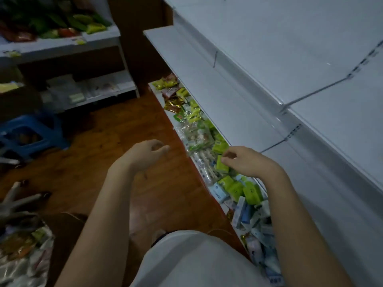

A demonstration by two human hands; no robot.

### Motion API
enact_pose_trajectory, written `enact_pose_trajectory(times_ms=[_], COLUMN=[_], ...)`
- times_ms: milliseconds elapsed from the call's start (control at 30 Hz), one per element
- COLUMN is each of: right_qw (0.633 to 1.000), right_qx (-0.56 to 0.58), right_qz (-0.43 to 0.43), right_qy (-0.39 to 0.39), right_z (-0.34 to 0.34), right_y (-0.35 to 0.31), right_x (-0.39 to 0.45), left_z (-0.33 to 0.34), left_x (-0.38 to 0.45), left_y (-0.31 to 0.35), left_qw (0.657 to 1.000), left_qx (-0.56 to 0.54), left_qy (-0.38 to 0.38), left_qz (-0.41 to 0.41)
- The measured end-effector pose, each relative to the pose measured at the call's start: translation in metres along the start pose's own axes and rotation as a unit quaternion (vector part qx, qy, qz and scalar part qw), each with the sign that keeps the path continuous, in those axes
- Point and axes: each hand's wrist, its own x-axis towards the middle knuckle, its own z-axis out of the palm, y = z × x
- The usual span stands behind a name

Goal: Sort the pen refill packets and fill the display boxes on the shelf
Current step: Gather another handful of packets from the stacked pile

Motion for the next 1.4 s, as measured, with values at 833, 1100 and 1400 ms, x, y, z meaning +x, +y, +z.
enact_pose_trajectory(times_ms=[833, 1100, 1400], right_qw=[0.992, 0.989, 0.995], right_qx=[0.020, -0.010, -0.018], right_qz=[-0.112, -0.120, -0.053], right_qy=[-0.046, -0.088, -0.077], right_z=[-0.046, -0.089, -0.102], right_y=[-0.242, -0.314, -0.397], right_x=[0.378, 0.502, 0.652], left_z=[-0.212, -0.281, -0.374], left_x=[0.257, 0.353, 0.525], left_y=[-0.157, -0.187, -0.265], left_qw=[0.992, 0.990, 0.991], left_qx=[-0.003, -0.028, -0.053], left_qy=[0.103, 0.104, 0.101], left_qz=[-0.077, -0.086, -0.071])
